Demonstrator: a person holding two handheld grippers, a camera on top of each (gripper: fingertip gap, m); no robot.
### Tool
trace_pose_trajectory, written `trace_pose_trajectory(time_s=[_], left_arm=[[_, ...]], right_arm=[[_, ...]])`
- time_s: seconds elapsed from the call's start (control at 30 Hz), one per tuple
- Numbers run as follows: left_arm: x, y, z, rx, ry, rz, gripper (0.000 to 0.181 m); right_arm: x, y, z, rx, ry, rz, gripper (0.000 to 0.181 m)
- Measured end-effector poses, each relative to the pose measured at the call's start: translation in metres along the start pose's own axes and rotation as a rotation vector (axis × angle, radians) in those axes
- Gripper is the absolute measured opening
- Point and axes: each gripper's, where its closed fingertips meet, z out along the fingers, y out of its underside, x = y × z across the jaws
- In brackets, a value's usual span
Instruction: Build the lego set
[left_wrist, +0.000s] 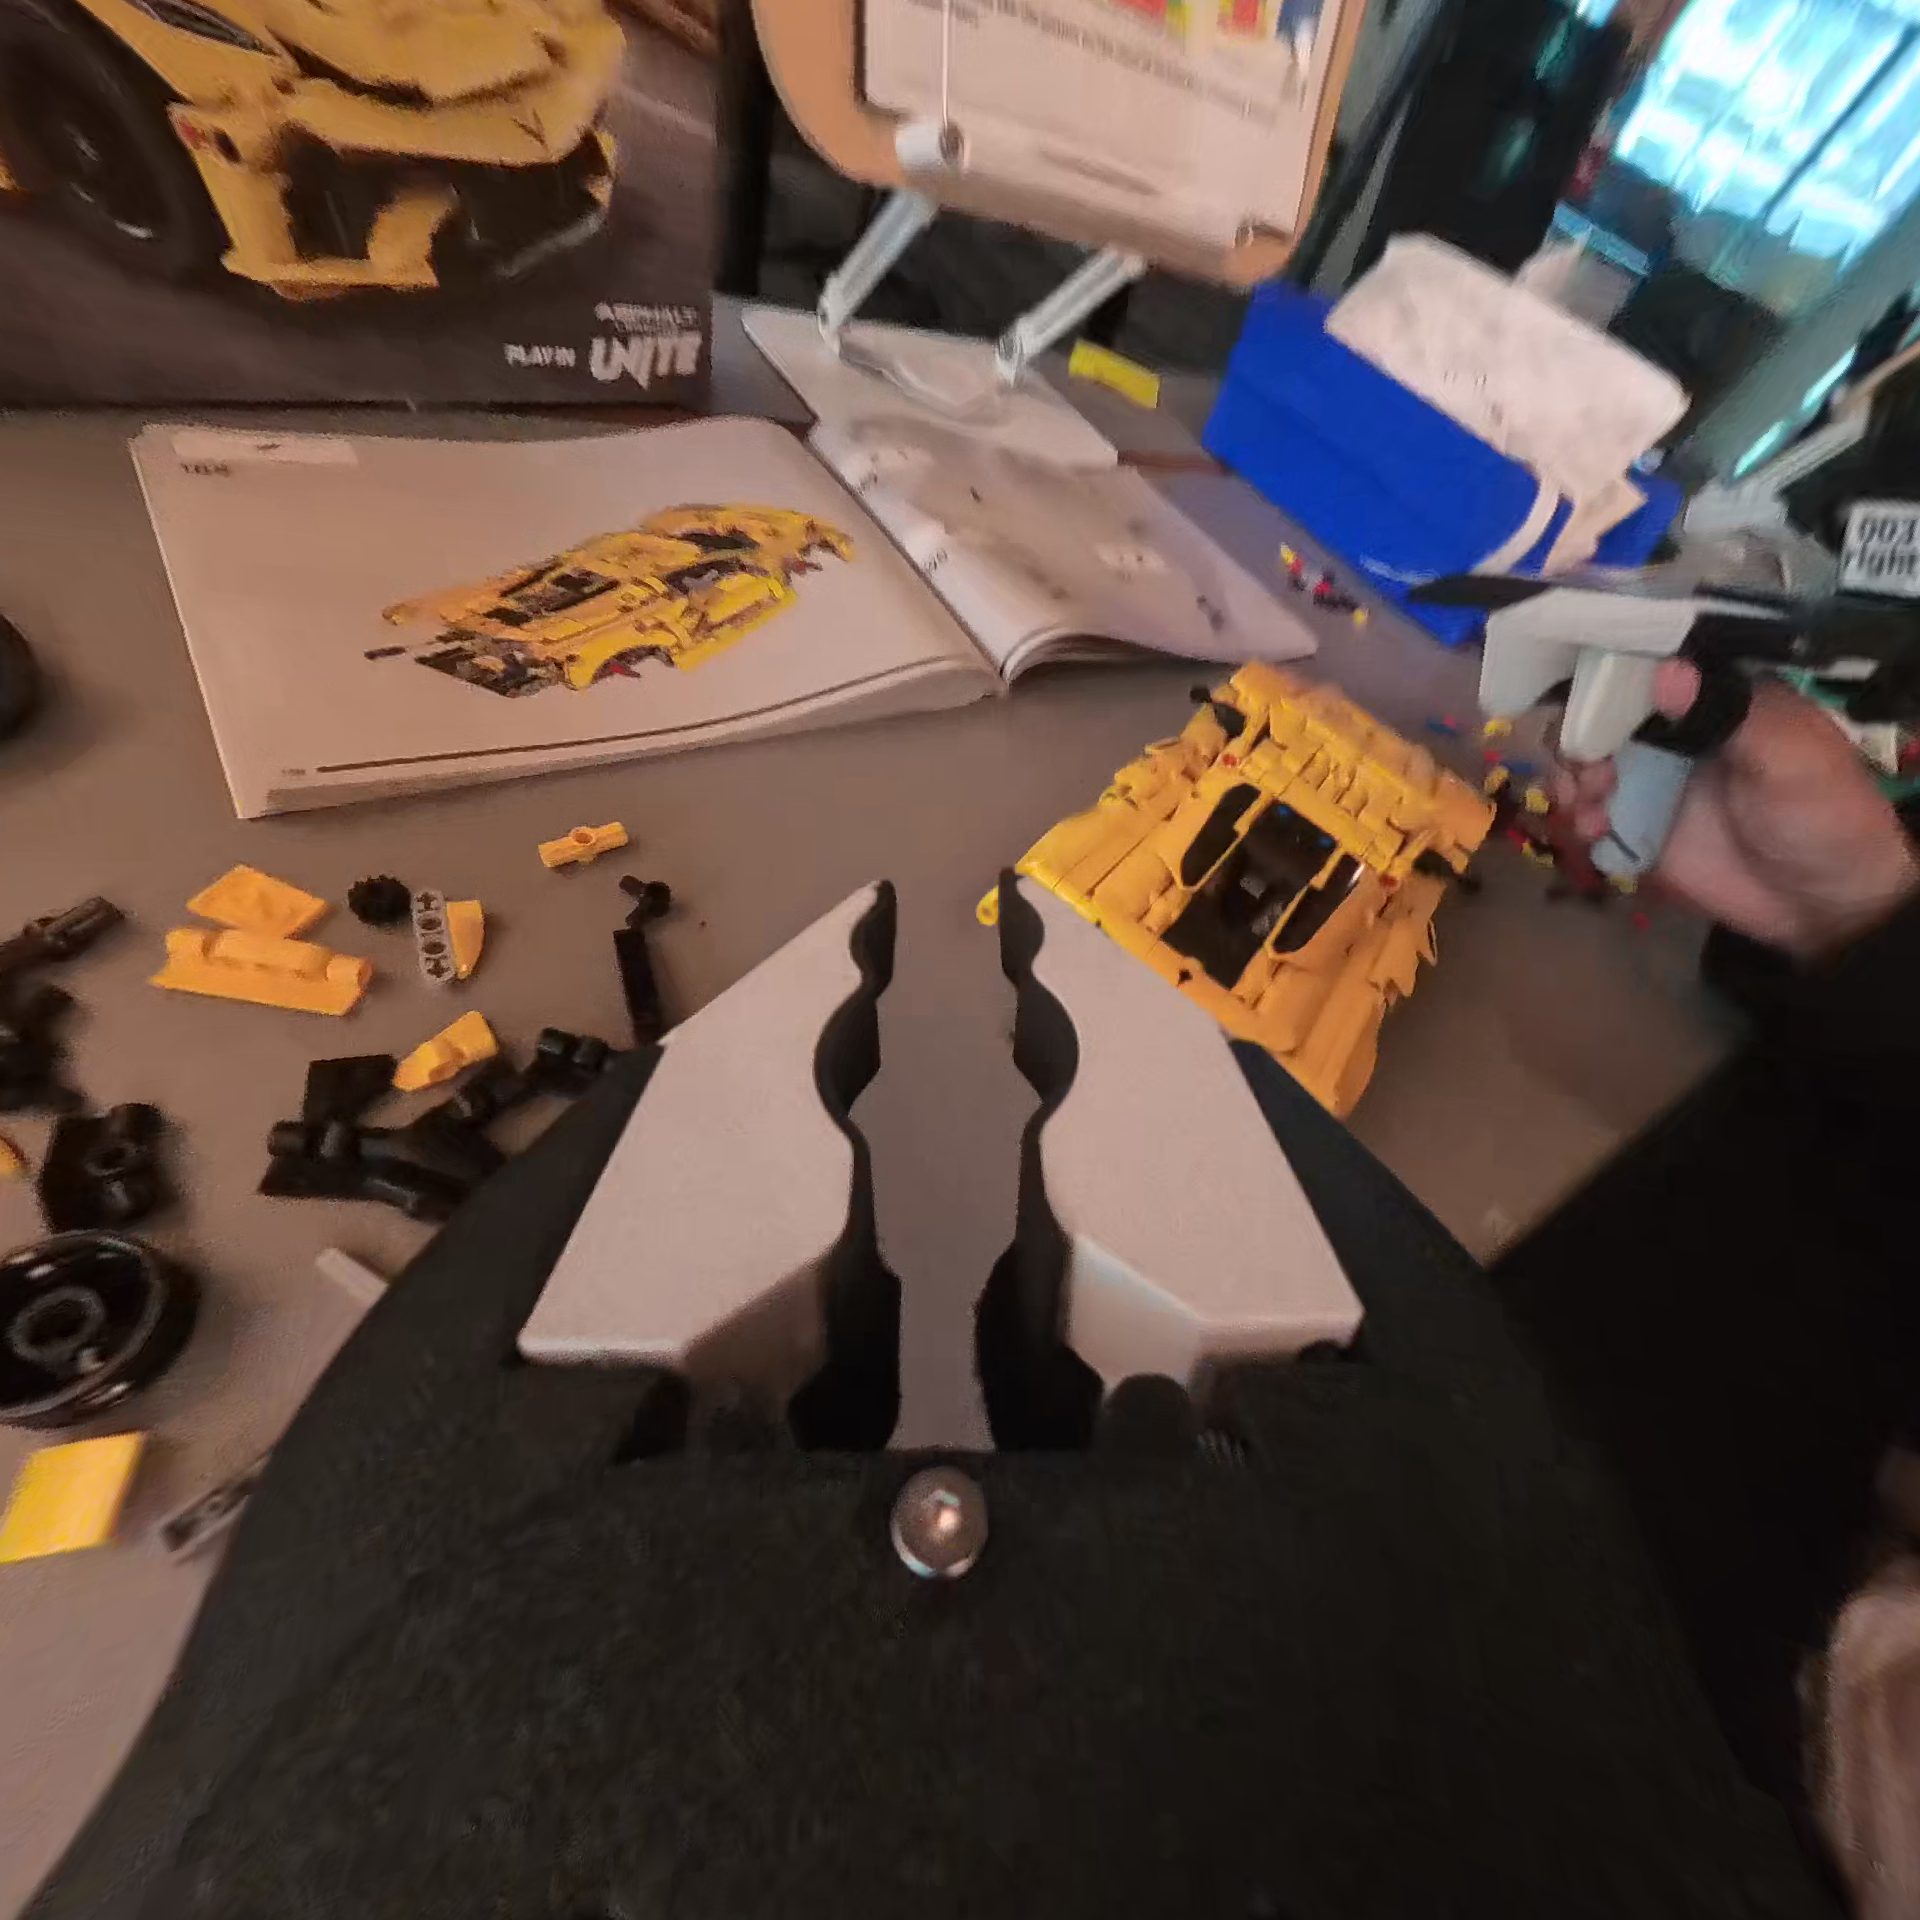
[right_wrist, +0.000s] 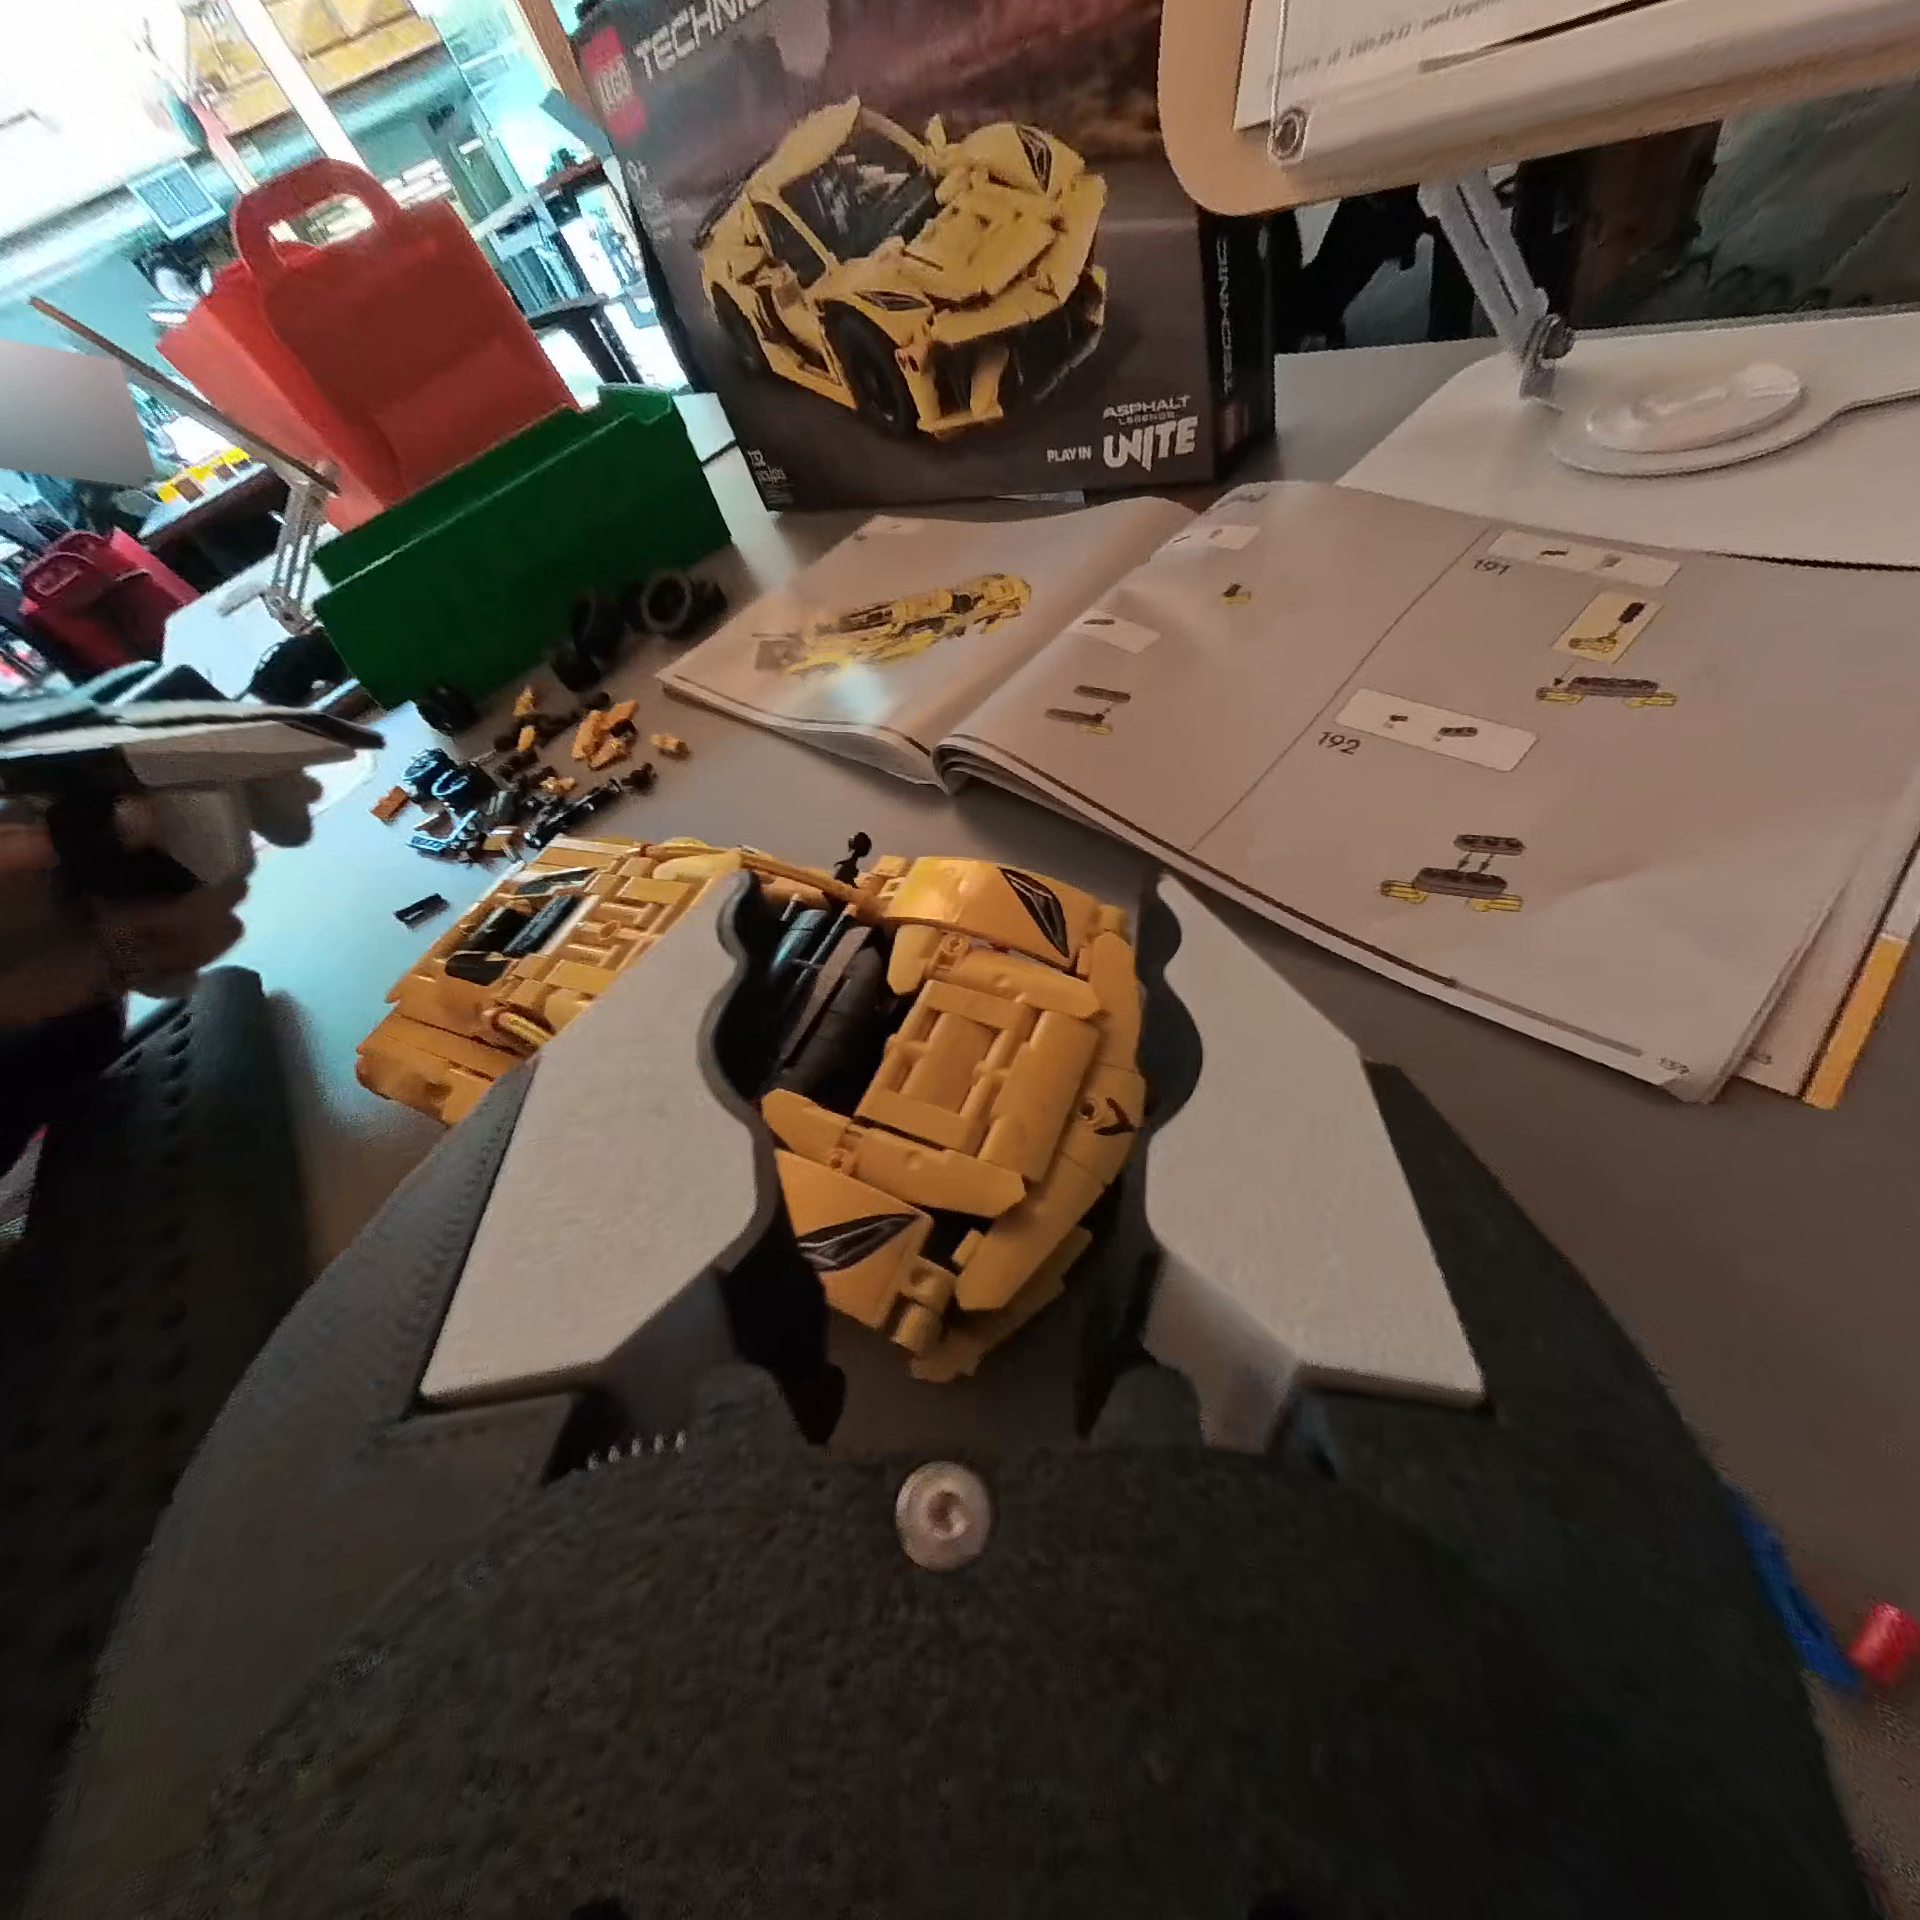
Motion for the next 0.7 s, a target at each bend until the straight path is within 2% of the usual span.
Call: trace_pose_trajectory(time_s=[0.1,0.23,0.33,0.4,0.47,0.5,0.6,0.7], left_arm=[[-0.026,0.007,-0.001,0.006,-0.161,0.032,0.017],[-0.022,0.01,0.004,-0.037,-0.076,-0.055,0.015],[-0.014,0.005,0.008,-0.034,-0.034,-0.072,0.015],[0.004,-0.004,0.016,-0.137,0.096,-0.044,0.014],[0.016,-0.031,0.02,-0.313,0.193,-0.003,0.016],[0.021,-0.053,0.021,-0.345,0.219,0.017,0.023],[0.032,-0.119,0.039,-0.272,0.249,0.117,0.026],[0.013,-0.143,0.088,-0.245,0.152,0.147,0.027]], right_arm=[[-0.007,0.003,0.0,-0.007,-0.022,-0.005,0.064],[-0.013,0.005,-0.002,-0.039,-0.058,0.053,0.05],[-0.009,-0.001,-0.005,0.002,-0.058,0.064,0.053],[-0.011,-0.017,-0.01,0.081,-0.081,0.046,0.066],[-0.013,-0.049,-0.019,0.155,-0.096,0.036,0.067],[-0.014,-0.065,-0.021,0.146,-0.095,0.018,0.066],[-0.004,-0.108,-0.02,0.054,0.017,-0.156,0.068],[0.024,-0.139,-0.005,0.022,0.183,-0.288,0.068]])
